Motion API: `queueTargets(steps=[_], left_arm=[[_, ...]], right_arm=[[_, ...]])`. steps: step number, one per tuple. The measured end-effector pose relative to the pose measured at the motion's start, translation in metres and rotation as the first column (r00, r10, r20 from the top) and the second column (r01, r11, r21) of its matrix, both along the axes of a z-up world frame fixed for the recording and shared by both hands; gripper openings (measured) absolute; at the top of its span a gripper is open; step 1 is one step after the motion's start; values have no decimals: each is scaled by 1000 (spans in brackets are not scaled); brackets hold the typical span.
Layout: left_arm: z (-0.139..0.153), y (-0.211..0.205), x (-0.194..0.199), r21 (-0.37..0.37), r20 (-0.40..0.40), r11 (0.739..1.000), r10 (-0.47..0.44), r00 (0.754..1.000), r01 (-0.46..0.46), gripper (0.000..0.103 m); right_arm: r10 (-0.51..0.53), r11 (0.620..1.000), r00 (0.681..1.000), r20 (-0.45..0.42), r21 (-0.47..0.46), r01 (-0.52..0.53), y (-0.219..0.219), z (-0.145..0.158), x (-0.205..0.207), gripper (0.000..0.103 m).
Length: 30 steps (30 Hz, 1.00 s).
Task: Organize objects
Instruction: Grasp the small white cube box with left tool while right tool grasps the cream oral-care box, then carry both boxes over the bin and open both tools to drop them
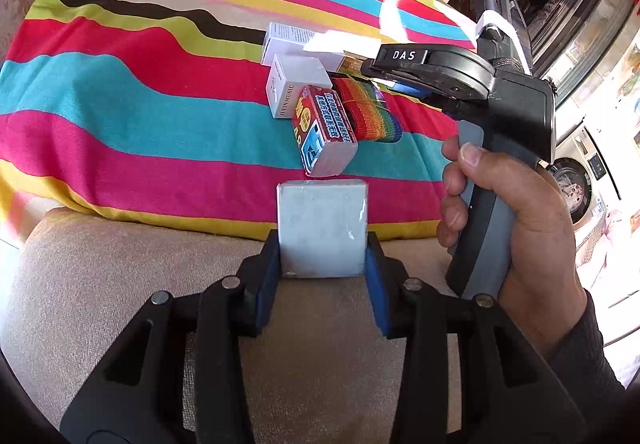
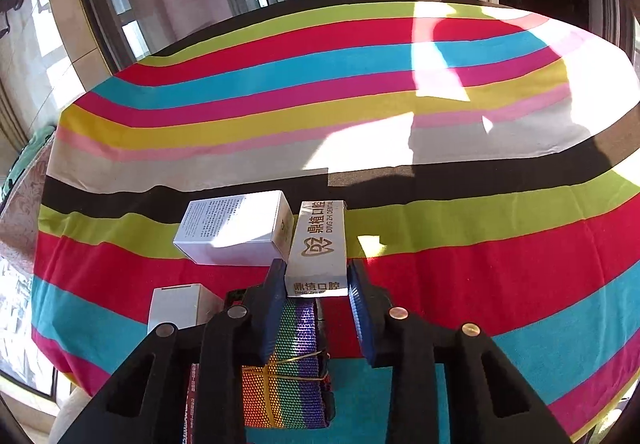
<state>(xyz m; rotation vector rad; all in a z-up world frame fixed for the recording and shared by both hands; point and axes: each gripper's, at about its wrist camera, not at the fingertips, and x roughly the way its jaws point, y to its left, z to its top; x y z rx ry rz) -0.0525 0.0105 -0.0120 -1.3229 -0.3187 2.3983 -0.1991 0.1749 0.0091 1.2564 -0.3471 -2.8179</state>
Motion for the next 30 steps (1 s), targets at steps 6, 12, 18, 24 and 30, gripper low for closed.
queueTargets(steps=[6, 12, 18, 24, 30], left_arm=[[0, 4, 1, -4, -11, 1000, -11, 1000, 11, 44], [4, 4, 5, 16, -25, 1000, -26, 999, 26, 44], [10, 13, 8, 17, -32, 998, -56, 998, 57, 44], [10, 41, 12, 54, -13, 993, -106, 994, 107, 44], [12, 75, 16, 74, -8, 981, -177, 984, 177, 44]], right_arm=[[-20, 997, 999, -28, -81, 17, 20, 6, 31, 33], [-38, 987, 998, -50, -155, 30, 36, 12, 69, 33], [-74, 969, 995, -60, -242, 58, 58, 12, 108, 33], [-143, 938, 988, -55, -325, 118, 92, 10, 152, 33], [-208, 919, 977, -53, -351, 177, 119, 10, 189, 33]])
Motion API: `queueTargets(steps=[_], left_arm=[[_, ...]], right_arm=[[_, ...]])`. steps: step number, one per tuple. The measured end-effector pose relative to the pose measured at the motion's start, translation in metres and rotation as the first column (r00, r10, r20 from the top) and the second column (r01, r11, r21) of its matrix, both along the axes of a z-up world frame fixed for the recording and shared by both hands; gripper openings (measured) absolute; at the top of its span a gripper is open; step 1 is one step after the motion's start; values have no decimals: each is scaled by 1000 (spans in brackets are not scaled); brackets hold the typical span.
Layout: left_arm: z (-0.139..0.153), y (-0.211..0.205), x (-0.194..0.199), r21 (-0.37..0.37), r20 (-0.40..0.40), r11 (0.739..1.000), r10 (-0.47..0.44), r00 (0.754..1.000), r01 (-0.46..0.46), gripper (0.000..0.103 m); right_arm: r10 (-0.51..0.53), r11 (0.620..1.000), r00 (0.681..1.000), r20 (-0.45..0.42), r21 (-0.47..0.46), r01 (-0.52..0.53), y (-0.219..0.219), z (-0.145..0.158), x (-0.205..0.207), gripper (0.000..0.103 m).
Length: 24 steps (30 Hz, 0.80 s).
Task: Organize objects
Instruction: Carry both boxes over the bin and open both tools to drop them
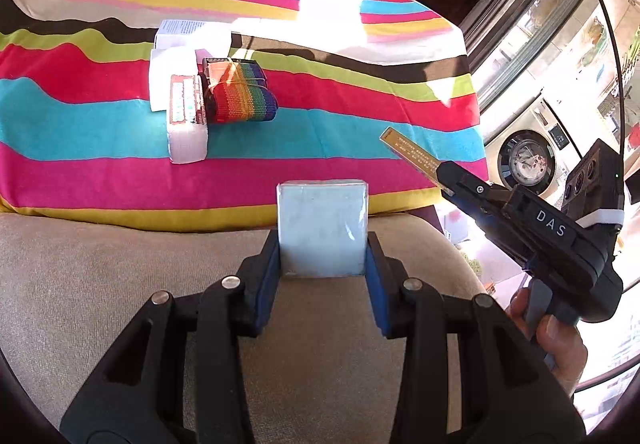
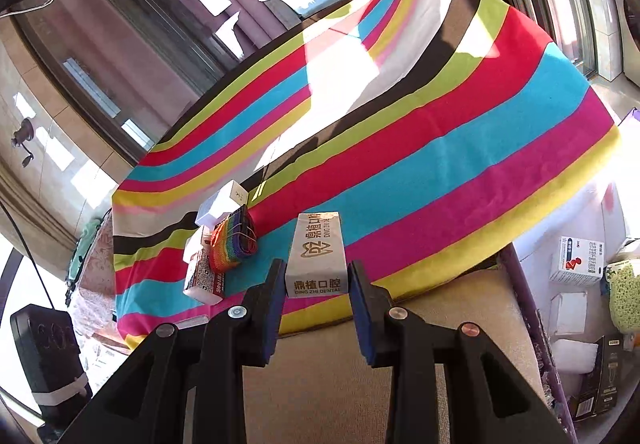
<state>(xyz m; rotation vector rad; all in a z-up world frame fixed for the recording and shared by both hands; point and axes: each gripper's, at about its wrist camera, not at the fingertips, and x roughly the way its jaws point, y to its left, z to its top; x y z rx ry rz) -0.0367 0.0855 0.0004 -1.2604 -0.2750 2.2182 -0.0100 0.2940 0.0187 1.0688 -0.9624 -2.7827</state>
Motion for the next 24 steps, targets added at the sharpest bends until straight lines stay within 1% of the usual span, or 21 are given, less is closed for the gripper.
queueTargets(steps=[7, 13, 19, 24], left_arm=[[2, 44, 9, 27, 1, 995, -98, 995, 98, 44], [4, 78, 18, 74, 0, 979, -191, 982, 191, 44], [5, 113, 28, 113, -1, 955, -276, 961, 274, 44], [4, 142, 37, 117, -6, 934, -338, 941, 336, 44]], right_arm=[[-101, 995, 995, 5, -5, 101, 29, 0, 42, 33], [-192, 981, 981, 34, -16, 193, 57, -4, 68, 33], [-287, 958, 955, 76, 13, 287, 93, -6, 96, 33], [-362, 932, 925, 117, 29, 361, 120, -15, 120, 33]])
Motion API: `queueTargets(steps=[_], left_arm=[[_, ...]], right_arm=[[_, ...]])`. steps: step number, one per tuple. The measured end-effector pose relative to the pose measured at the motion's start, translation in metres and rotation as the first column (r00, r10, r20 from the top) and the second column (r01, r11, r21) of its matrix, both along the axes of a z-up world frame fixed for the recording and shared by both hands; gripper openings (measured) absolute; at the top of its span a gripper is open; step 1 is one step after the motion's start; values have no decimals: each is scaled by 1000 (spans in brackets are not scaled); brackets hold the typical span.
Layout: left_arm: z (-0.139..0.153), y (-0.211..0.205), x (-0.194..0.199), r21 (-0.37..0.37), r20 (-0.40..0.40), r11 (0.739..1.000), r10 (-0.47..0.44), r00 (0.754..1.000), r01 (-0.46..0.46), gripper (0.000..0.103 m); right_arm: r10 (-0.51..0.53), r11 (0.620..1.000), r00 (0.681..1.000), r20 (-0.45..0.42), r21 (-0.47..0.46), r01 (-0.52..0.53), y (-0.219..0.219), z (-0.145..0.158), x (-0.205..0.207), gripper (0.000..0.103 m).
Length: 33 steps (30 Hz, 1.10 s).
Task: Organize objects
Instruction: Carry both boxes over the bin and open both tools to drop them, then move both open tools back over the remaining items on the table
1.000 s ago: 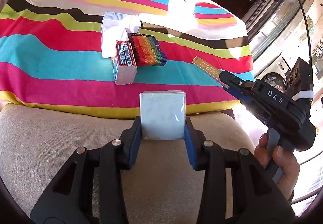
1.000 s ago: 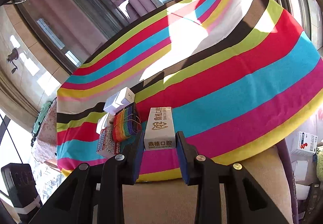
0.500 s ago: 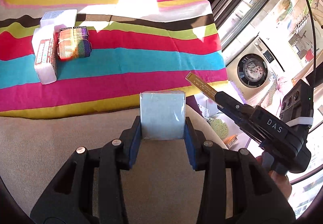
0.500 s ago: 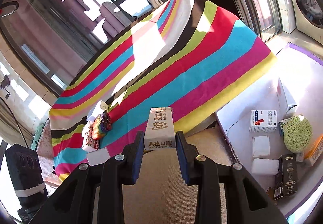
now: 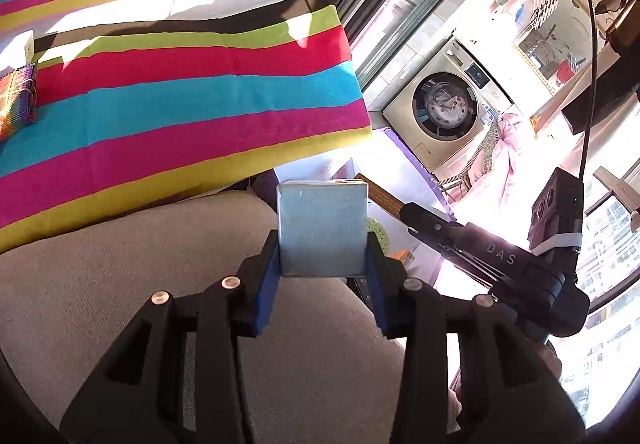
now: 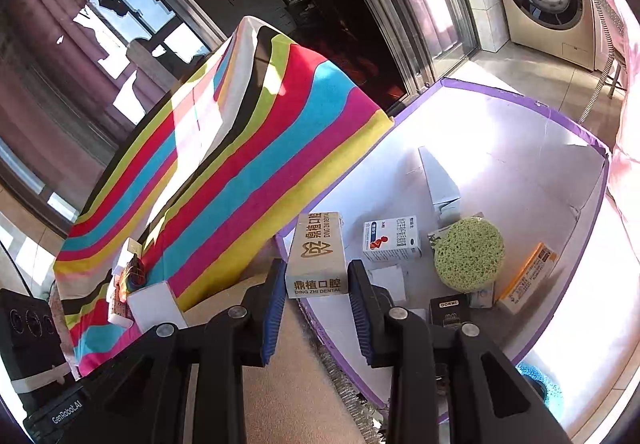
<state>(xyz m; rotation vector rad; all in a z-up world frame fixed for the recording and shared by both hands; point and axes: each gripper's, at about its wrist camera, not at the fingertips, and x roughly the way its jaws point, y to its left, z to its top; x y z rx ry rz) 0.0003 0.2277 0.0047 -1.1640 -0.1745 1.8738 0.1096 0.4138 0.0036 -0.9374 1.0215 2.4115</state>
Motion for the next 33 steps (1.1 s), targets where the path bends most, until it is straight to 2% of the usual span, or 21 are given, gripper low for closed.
queueTargets(steps=[10, 12, 13, 14, 16, 18, 25, 33], left_arm=[[-1, 51, 19, -18, 1, 990, -139, 990, 139, 46], [-2, 54, 21, -26, 5, 987, -156, 988, 156, 63], [-2, 53, 22, -25, 4, 988, -155, 988, 155, 67], [-1, 51, 21, -19, 4, 988, -151, 989, 151, 70], [-1, 49, 20, -10, 11, 990, -142, 990, 143, 70], [-1, 47, 19, -6, 17, 992, -130, 991, 130, 70], [0, 38, 20, -17, 4, 996, -93, 996, 93, 70], [7, 5, 16, -55, -25, 998, 32, 999, -33, 71]], right_arm=[[-121, 992, 991, 53, -34, 123, 33, -12, 24, 34], [-140, 989, 988, 63, -48, 143, 39, -13, 27, 34], [-144, 987, 987, 70, -55, 148, 41, -15, 28, 36], [-149, 986, 986, 78, -62, 154, 42, -16, 29, 38], [-157, 984, 984, 86, -71, 163, 43, -19, 30, 49], [-156, 983, 984, 90, -79, 163, 41, -21, 30, 55], [-82, 992, 993, 88, -93, 90, 21, -21, 15, 56], [6, 995, 997, 72, -102, 1, -8, -15, -7, 60]])
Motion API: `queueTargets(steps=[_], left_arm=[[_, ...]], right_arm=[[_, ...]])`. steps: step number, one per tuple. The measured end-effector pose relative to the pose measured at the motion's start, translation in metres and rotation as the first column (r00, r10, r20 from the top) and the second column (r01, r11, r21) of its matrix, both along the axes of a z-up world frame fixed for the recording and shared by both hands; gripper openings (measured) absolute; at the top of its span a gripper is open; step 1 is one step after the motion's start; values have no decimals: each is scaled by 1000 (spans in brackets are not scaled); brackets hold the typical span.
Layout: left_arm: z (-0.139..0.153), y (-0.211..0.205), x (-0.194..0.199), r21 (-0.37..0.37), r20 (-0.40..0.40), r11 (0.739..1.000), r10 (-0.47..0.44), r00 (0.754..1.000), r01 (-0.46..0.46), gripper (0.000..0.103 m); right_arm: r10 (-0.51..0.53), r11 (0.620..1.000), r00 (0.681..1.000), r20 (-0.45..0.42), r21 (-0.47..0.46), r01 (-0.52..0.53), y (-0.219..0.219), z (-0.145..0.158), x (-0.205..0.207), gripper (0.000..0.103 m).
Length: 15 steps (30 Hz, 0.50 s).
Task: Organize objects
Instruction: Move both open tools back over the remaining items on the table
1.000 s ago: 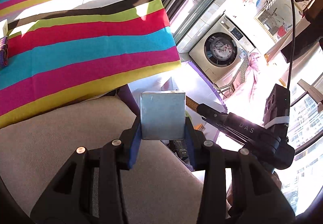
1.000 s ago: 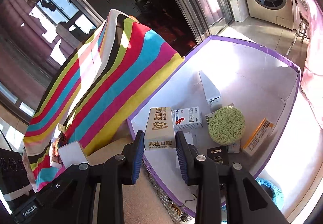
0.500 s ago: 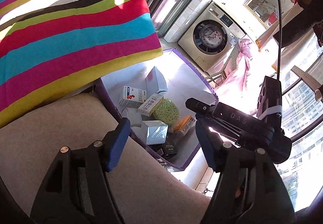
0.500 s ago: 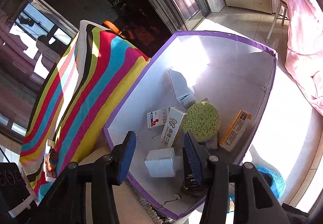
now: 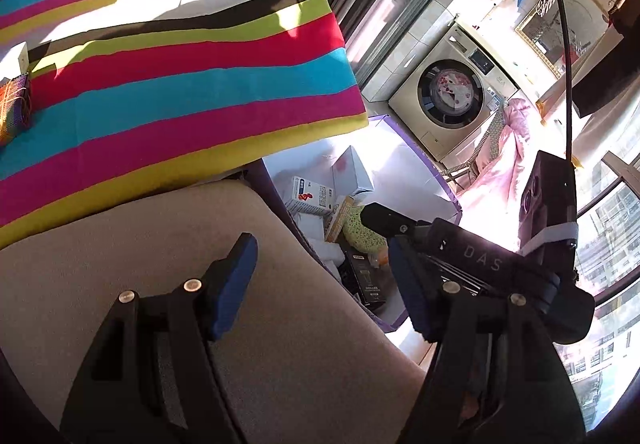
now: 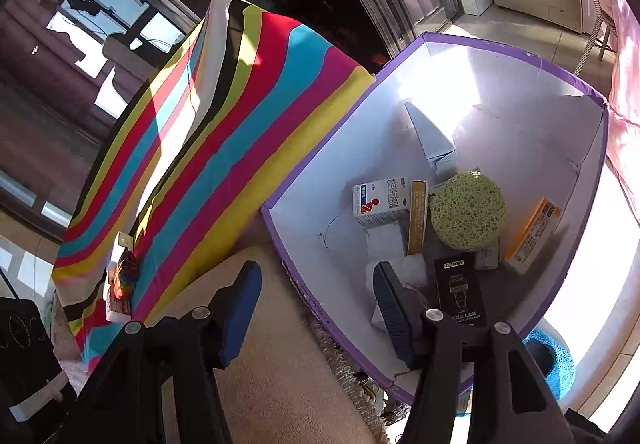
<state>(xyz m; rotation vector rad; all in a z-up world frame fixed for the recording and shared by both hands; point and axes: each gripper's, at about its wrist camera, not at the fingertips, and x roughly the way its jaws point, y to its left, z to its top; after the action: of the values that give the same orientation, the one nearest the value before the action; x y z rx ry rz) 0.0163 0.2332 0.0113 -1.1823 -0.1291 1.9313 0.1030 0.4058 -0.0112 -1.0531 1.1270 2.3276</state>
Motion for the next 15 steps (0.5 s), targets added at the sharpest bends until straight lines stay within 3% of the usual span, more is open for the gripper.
queueTargets(steps=[9, 15], left_arm=[[9, -56, -10, -13, -32, 992, 126, 992, -126, 72], [18, -103, -16, -16, -73, 971, 235, 969, -237, 73]], right_arm=[[67, 998, 997, -27, 24, -66, -28, 14, -19, 63], [138, 990, 990, -43, 46, -136, -53, 25, -42, 63]])
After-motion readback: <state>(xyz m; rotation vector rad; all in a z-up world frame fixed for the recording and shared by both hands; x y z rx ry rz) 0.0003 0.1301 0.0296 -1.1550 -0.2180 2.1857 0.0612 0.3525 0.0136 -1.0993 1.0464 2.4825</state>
